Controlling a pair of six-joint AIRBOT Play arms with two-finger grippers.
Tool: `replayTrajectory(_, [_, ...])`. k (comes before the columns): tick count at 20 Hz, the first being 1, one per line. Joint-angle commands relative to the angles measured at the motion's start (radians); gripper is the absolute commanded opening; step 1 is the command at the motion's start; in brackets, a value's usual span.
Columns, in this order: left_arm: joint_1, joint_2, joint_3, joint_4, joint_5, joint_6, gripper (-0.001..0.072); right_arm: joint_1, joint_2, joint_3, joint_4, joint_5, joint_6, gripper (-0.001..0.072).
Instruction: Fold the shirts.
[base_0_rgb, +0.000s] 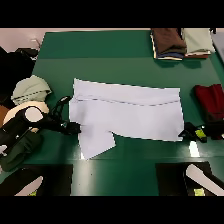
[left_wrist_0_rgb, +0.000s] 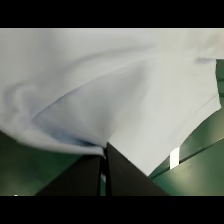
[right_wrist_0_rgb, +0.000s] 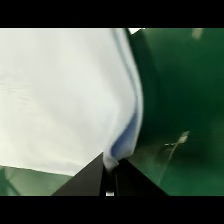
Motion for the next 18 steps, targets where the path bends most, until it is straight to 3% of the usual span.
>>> replayTrajectory(1, [0.000,0.093,0.023,0.130,-0.082,-0.077,0.0022,0.124,0.023,0.055,0.026,0.042,-0.006,0.0019])
replayTrajectory(3, [0.000,0.187,0.023,0.216,-0.187,-0.137,0.0022,0.171,0.089,0.087,0.025,0.068,-0.006,0.0018])
replayTrajectory(6, [0.000,0.328,0.021,0.226,-0.355,-0.182,0.0022,0.208,0.224,0.122,-0.036,0.163,0.004,0.0018])
replayTrajectory(9, [0.000,0.410,0.022,0.228,-0.425,-0.205,0.0023,0.235,0.336,0.152,-0.135,0.230,0.014,0.0018])
replayTrajectory(11, [0.000,0.399,0.022,0.258,-0.383,-0.203,0.0023,0.253,0.356,0.188,-0.138,0.204,0.040,0.0017])
replayTrajectory(13, [0.000,0.381,0.024,0.310,-0.259,-0.204,0.0023,0.286,0.312,0.239,-0.134,0.174,0.044,0.0017])
replayTrajectory(18, [0.000,0.190,0.114,0.408,0.006,-0.203,0.0024,0.401,0.036,0.417,-0.129,0.041,0.103,0.0017])
